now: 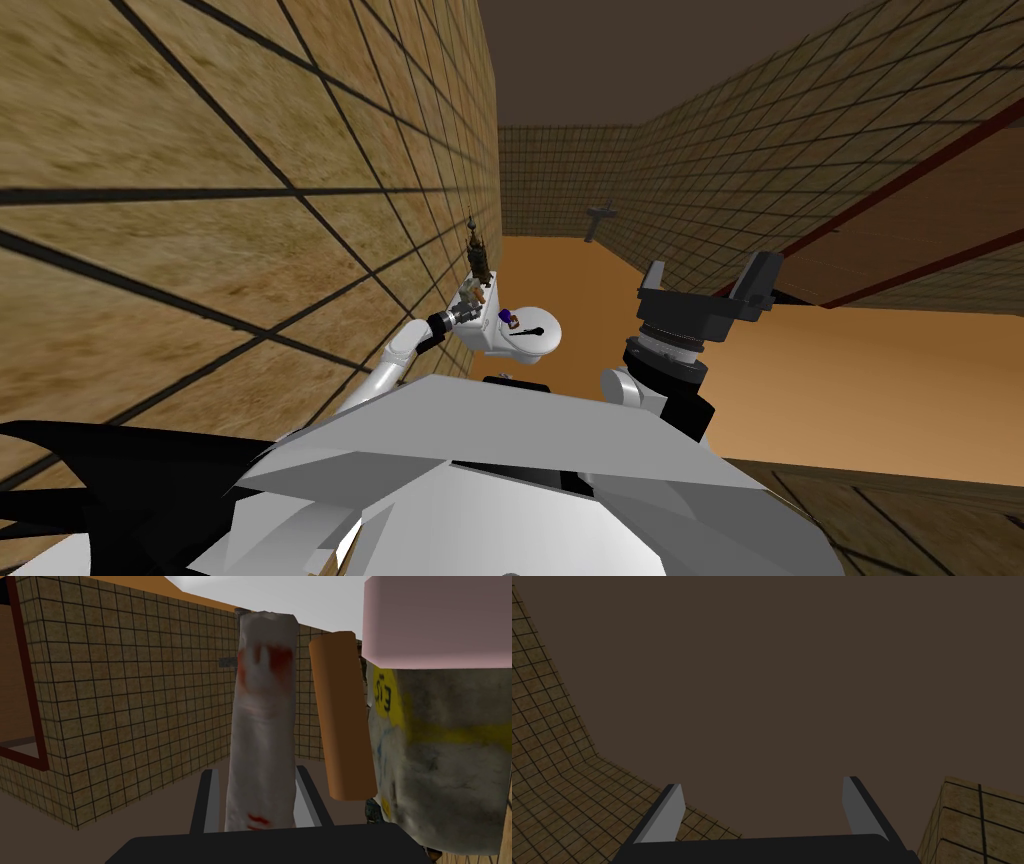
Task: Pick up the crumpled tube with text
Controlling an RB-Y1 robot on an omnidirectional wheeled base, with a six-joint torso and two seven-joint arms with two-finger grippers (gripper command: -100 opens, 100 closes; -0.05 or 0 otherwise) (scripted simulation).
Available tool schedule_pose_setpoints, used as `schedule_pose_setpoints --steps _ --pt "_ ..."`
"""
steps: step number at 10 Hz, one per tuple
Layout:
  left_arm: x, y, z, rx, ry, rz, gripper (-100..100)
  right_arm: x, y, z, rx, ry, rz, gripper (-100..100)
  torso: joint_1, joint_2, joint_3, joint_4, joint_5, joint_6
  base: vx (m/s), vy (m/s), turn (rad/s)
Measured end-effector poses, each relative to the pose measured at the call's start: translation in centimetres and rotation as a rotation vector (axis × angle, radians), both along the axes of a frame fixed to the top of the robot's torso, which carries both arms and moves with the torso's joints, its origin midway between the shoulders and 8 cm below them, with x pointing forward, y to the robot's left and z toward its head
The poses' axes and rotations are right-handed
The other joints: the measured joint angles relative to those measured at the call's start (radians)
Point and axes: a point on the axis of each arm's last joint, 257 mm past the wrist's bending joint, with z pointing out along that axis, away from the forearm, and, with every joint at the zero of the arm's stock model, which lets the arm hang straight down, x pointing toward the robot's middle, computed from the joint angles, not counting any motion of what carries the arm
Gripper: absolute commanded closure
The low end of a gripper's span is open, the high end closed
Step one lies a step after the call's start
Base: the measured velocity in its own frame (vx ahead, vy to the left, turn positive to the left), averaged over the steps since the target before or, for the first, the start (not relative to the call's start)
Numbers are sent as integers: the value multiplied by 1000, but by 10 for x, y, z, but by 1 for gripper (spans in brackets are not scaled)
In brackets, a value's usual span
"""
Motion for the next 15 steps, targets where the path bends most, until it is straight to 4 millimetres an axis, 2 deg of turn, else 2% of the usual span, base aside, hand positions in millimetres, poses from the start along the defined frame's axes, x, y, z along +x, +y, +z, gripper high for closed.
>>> schedule_pose_setpoints --steps 4,6,8,10,12,14,15 --pt "-13 16 -2 24 -20 6 100 0 0 0 0 0 0 0 0 1 -1 -2 1 0 1 -14 -42" --pt "-14 17 3 -3 -26 6 100 0 0 0 0 0 0 0 0 1 -1 -2 1 0 2 -10 -64" --pt "-21 29 -1 20 -27 13 100 0 0 0 0 0 0 0 0 1 -1 -2 1 0 1 -13 -28" --pt "-24 30 4 -8 -35 16 100 0 0 0 0 0 0 0 1 1 -1 -2 2 -1 2 -11 -63" --pt "-33 42 1 13 -35 24 100 0 0 0 0 0 0 0 0 1 -1 -2 1 -1 1 -12 -23" --pt "-33 43 6 -14 -42 30 100 0 0 0 0 0 0 0 1 1 -1 -2 2 -1 4 -8 -62" --pt "-39 51 3 0 -35 35 100 0 0 0 0 0 0 0 0 1 -1 -2 2 -1 3 -16 -61"
